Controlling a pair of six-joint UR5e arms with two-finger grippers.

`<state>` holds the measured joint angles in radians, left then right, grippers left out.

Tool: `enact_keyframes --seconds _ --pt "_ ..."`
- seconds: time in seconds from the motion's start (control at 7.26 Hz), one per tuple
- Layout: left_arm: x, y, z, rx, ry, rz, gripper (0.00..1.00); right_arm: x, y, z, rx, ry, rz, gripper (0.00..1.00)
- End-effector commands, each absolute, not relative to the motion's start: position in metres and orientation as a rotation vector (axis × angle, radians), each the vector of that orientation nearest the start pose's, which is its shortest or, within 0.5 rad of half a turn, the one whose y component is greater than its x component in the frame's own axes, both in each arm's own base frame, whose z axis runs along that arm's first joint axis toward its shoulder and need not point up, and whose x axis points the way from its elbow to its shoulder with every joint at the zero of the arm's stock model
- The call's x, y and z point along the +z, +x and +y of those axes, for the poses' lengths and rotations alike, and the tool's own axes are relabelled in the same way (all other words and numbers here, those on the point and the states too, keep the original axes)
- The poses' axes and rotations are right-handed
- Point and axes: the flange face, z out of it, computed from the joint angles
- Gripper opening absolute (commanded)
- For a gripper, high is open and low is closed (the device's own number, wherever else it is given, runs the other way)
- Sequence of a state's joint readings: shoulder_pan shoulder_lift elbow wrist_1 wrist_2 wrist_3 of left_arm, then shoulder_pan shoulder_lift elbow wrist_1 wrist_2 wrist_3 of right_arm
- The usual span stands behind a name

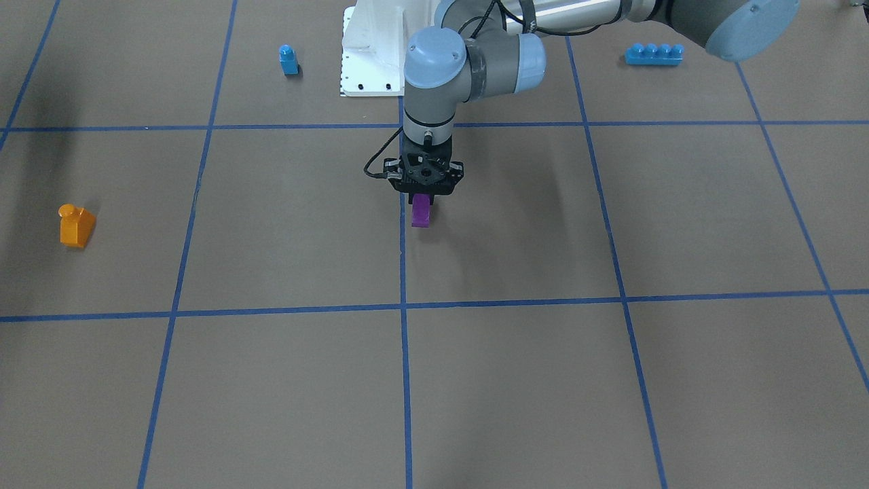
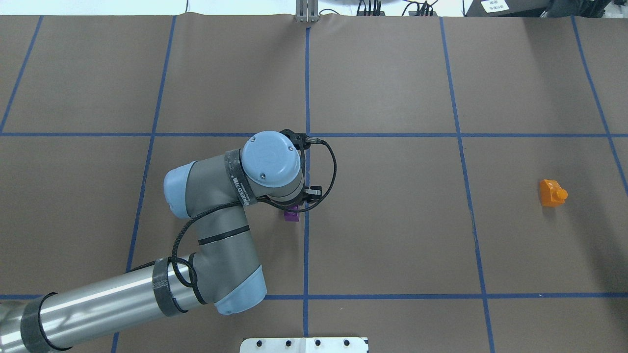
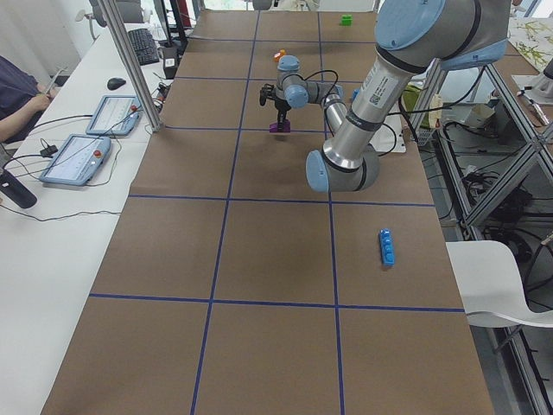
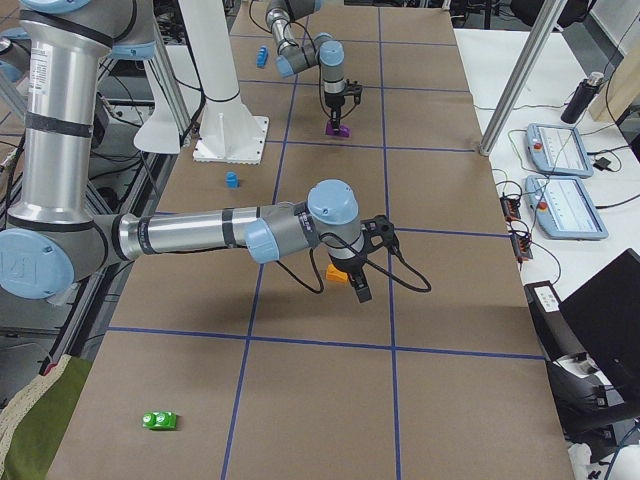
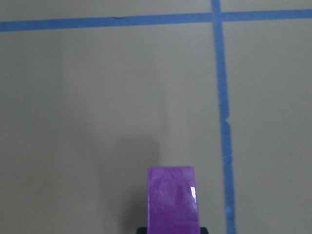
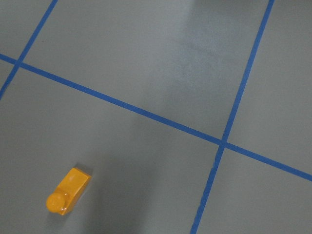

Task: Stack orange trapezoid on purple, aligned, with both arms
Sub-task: 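Carry the purple block with the left gripper to the table center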

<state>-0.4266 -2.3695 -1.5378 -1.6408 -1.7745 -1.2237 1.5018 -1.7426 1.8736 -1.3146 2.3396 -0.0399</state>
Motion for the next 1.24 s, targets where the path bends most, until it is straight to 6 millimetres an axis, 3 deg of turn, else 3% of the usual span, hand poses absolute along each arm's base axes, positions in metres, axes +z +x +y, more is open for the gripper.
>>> enact_keyframes --seconds 0.0,1.1 --pt "0.176 0.625 -0.398 0.017 0.132 0.842 0.00 0.560 0.034 -0.439 -0.251 0.355 -0.767 1.00" --pt "0.171 0.640 -0.404 -0.012 0.113 0.828 0.00 0.560 0.034 -0.439 -0.250 0.354 -0.769 1.00"
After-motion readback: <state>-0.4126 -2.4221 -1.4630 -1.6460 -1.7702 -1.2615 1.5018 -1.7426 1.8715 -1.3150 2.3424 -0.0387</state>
